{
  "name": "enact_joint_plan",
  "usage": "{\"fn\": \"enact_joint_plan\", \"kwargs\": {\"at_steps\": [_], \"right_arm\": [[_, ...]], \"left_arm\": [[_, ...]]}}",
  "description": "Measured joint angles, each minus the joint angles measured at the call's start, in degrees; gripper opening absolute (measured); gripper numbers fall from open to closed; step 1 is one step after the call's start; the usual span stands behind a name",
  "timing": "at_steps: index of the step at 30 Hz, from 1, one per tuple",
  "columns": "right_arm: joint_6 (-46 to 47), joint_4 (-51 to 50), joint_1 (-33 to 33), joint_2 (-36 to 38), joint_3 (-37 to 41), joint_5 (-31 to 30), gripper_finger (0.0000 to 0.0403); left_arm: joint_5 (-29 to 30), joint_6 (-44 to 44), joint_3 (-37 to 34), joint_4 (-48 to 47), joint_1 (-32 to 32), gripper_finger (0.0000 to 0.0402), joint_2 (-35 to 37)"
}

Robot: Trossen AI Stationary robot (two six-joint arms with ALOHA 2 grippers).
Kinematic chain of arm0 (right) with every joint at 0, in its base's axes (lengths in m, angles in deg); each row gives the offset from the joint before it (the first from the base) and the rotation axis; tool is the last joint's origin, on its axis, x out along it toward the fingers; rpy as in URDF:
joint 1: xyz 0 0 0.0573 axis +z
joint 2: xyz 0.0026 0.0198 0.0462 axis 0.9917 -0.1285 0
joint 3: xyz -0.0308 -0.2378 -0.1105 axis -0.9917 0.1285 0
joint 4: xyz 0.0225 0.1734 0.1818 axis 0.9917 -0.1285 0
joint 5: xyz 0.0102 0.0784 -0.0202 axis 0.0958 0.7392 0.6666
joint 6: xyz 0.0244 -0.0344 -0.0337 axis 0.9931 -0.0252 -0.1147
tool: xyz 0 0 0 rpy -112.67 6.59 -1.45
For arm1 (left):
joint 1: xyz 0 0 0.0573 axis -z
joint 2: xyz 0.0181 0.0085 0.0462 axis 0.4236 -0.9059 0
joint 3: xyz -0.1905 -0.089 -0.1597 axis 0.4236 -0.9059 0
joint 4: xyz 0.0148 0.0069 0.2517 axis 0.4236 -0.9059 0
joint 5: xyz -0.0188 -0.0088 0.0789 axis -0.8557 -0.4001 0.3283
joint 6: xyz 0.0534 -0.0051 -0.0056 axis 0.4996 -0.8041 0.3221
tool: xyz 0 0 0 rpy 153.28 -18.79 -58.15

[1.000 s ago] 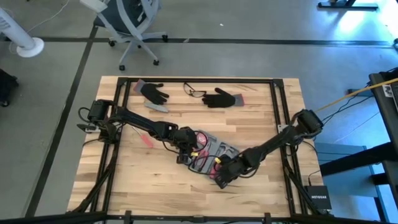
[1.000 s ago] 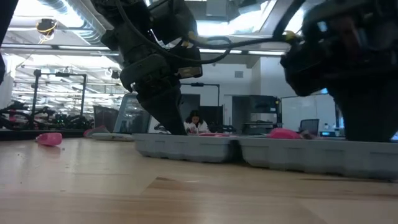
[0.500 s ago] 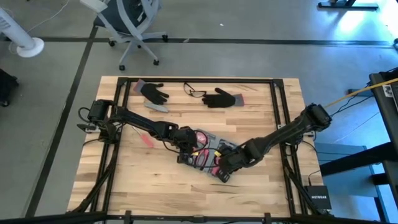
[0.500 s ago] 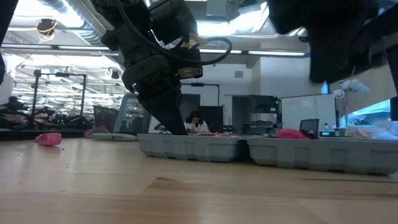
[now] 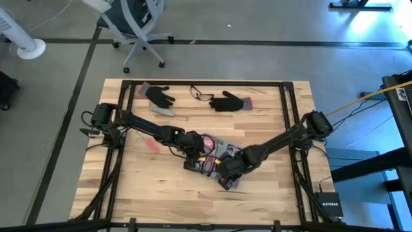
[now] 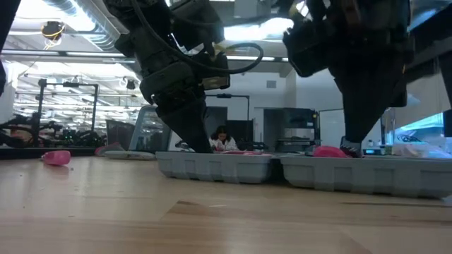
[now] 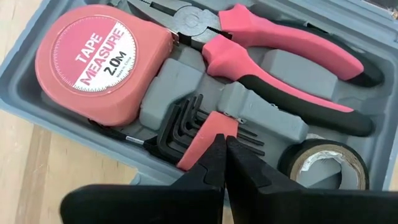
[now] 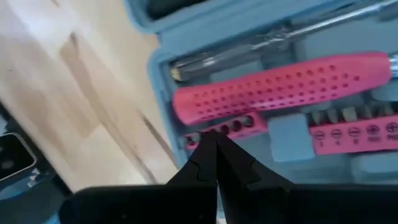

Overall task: Prefit tool cases
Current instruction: Put the orange multi bit set into the gray prefit tool case

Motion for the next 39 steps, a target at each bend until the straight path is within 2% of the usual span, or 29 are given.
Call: {"fn": "enact_joint_plan", "kwargs": {"at_steps": [12,16,24,29,34,39], "right_arm": [[-1.8,3.6,-0.3,-2.7,-0.1,-0.2,0.0],[-2.8,6.8,-1.1,-4.5,-0.1,3.4,0.0],[-4.3,2.5,-3.7,-4.5,-0.1,9.7,0.0],[-4.6,0.1,-5.8,-1.3,-0.5,9.0,0.0],[-5.6,-5.5,-8.9,3.2,-1.4,4.2,0.0],[-5.4,-7.8,-10.0,4.7,-1.5,5.0,0.0]], "left_arm": [[0.0,-0.2,0.0,0.0,0.3,0.0,0.0],[-0.2,-0.3,0.0,0.0,0.3,0.0,0.1],[-0.2,-1.1,0.0,0.5,0.3,0.0,0.1],[-0.2,-1.1,0.0,0.5,0.3,0.0,0.1],[-0.2,-1.1,0.0,0.5,0.3,0.0,0.1],[-0.2,-1.1,0.0,0.4,0.3,0.0,0.1]]}}
